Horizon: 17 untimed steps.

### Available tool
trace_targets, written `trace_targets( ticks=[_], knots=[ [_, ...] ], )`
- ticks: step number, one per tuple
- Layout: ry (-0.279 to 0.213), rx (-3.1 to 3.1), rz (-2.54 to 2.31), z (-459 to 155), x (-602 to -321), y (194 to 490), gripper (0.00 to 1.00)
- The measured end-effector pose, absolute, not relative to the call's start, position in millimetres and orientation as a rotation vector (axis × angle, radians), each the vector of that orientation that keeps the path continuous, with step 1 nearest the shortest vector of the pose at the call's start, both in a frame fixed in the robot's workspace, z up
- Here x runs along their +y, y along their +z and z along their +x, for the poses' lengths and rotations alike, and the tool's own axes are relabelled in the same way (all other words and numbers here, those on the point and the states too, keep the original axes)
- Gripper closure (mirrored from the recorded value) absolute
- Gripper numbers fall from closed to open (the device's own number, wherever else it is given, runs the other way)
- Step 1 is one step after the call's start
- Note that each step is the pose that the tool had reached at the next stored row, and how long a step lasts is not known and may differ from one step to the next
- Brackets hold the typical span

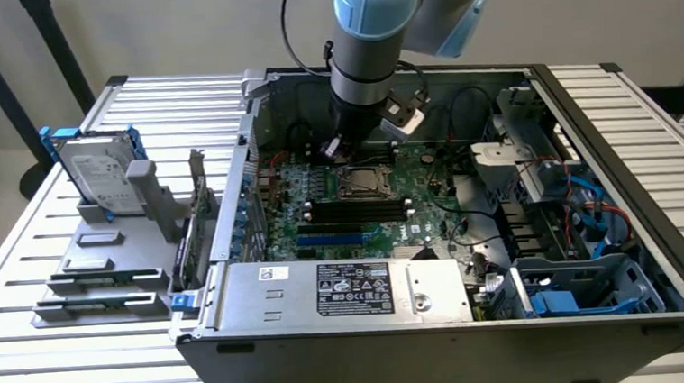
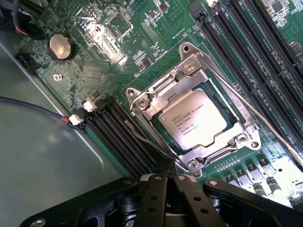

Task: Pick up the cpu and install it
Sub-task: 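Install the first cpu locking lever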

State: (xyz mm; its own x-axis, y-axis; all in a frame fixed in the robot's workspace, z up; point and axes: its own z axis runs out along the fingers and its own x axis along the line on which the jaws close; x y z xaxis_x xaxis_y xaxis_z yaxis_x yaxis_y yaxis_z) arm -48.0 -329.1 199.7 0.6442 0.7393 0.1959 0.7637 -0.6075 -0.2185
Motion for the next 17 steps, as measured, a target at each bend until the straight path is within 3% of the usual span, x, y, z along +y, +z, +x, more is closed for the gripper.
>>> trace_targets(
  ticks=[17],
  knots=[
    [-0.124, -1.211, -2.585, -43.0, -329.1, 198.4, 0.89]
  ],
)
